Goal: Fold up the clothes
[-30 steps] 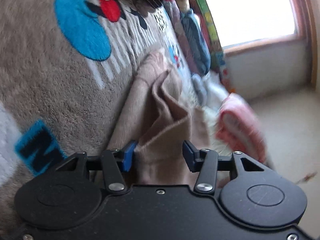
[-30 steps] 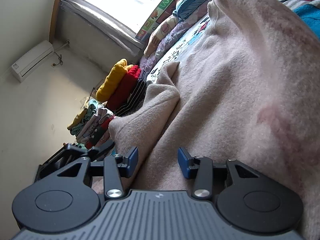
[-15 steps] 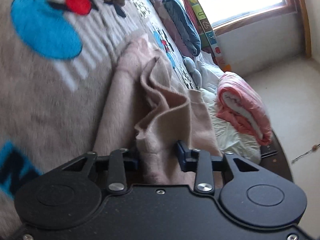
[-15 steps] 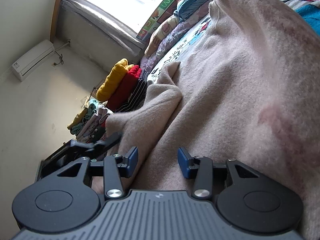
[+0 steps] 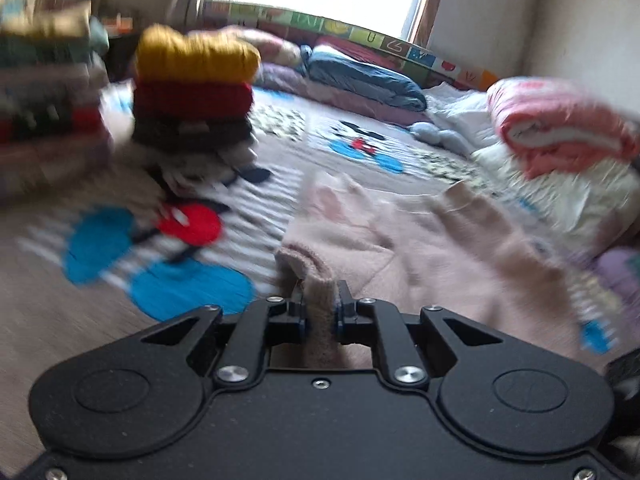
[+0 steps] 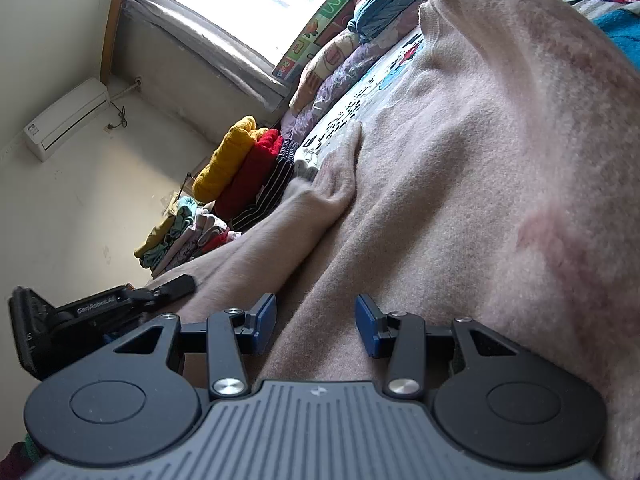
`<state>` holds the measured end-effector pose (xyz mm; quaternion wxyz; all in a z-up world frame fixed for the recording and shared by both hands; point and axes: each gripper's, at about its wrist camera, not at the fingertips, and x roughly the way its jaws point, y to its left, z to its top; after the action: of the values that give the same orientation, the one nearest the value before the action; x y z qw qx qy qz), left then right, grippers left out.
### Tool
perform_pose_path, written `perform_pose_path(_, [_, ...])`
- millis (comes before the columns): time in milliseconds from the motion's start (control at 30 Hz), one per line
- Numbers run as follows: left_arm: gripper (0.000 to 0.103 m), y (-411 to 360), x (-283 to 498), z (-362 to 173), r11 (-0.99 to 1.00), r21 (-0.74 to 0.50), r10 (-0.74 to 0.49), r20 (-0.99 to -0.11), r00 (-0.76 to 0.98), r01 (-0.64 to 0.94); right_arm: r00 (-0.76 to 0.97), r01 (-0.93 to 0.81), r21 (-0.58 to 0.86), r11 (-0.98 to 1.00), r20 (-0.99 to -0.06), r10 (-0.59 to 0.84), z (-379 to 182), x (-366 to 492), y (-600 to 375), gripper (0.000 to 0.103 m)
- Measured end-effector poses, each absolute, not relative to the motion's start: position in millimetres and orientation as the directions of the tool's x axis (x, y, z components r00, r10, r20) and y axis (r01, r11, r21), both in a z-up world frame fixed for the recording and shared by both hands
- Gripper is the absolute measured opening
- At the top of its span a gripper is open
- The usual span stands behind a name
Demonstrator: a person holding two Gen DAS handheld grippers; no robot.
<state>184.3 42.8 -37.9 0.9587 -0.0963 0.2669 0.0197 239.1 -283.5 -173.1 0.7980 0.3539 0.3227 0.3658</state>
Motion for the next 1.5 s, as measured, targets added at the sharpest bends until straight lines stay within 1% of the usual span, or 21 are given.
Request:
perform_pose_path(67, [0.010, 41.7, 180.7, -37.6, 0.991, -0.091, 0.042, -0.508, 0.861, -0.102, 0.524, -0.356, 0.800, 0.482, -0.257, 0.812, -173.0, 239.0, -283.4, 0.044])
perform_pose_path(267, [0.010, 51.2, 163.6, -50.7, 0.980, 0.045, 0.189, -0.501, 0.845, -0.192, 0.524, -0.357, 0.798, 0.486, -0.259, 0.811, -172.7, 238.6, -282.4, 0.044])
perform_pose_path(667, [0.010, 61.2, 136.0, -92.6, 0.924, 0.200, 0.382, -0.549, 0.744, -0.327, 0.522, -0.358, 0.797, 0.487, -0.261, 0.812, -173.2, 239.0, -286.1, 0.044])
perform_pose_path(833, [0.011, 74.8, 135.8, -105.2, 0.921, 0.102, 0.355, -0.611, 0.707, -0.375, 0.522, -0.358, 0.797, 0.487, -0.261, 0.812, -172.9, 239.0, -285.8, 0.044])
perform_pose_path(867, [0.011, 79.7, 135.3, -103.7, 0.922, 0.063, 0.335, -0.621, 0.709, -0.381, 0.522, -0.358, 0.797, 0.487, -0.261, 0.812, -172.8, 239.0, -285.8, 0.044])
perform_pose_path(933, [0.012, 93.5, 132.3, -99.0, 0.919, -0.052, 0.270, -0.639, 0.720, -0.391, 0.522, -0.358, 0.797, 0.486, -0.261, 0.812, -172.8, 239.0, -285.8, 0.044])
perform_pose_path(1000, [0.022, 113.9, 127.4, -94.1, 0.898, -0.173, 0.213, -0.635, 0.742, -0.405, 0.522, -0.358, 0.797, 0.486, -0.260, 0.812, -173.1, 239.0, -286.0, 0.044])
perform_pose_path(1100, [0.025, 146.3, 122.7, -87.9, 0.848, -0.333, 0.137, -0.613, 0.778, -0.412, 0.521, -0.358, 0.798, 0.484, -0.259, 0.813, -173.4, 238.5, -285.9, 0.044])
perform_pose_path(1133, [0.027, 157.0, 122.8, -87.1, 0.828, -0.383, 0.112, -0.603, 0.790, -0.409, 0.521, -0.359, 0.798, 0.484, -0.259, 0.813, -173.8, 238.6, -286.2, 0.044])
perform_pose_path(1200, [0.044, 178.3, 131.5, -89.9, 0.794, -0.458, 0.066, -0.588, 0.806, -0.399, 0.521, -0.359, 0.798, 0.484, -0.259, 0.813, -173.5, 238.5, -285.8, 0.044])
perform_pose_path(1433, [0.044, 232.8, 182.3, -113.3, 0.707, -0.601, -0.060, -0.576, 0.815, -0.373, 0.521, -0.364, 0.797, 0.483, -0.256, 0.814, -173.9, 238.0, -285.7, 0.044])
perform_pose_path(1467, [0.044, 234.4, 186.4, -114.3, 0.710, -0.600, -0.060, -0.573, 0.817, -0.368, 0.521, -0.366, 0.796, 0.483, -0.255, 0.815, -174.1, 237.9, -285.3, 0.044])
perform_pose_path(1500, [0.044, 231.5, 186.3, -111.1, 0.733, -0.573, -0.038, -0.573, 0.818, -0.368, 0.520, -0.368, 0.795, 0.482, -0.254, 0.815, -174.4, 238.0, -284.9, 0.044])
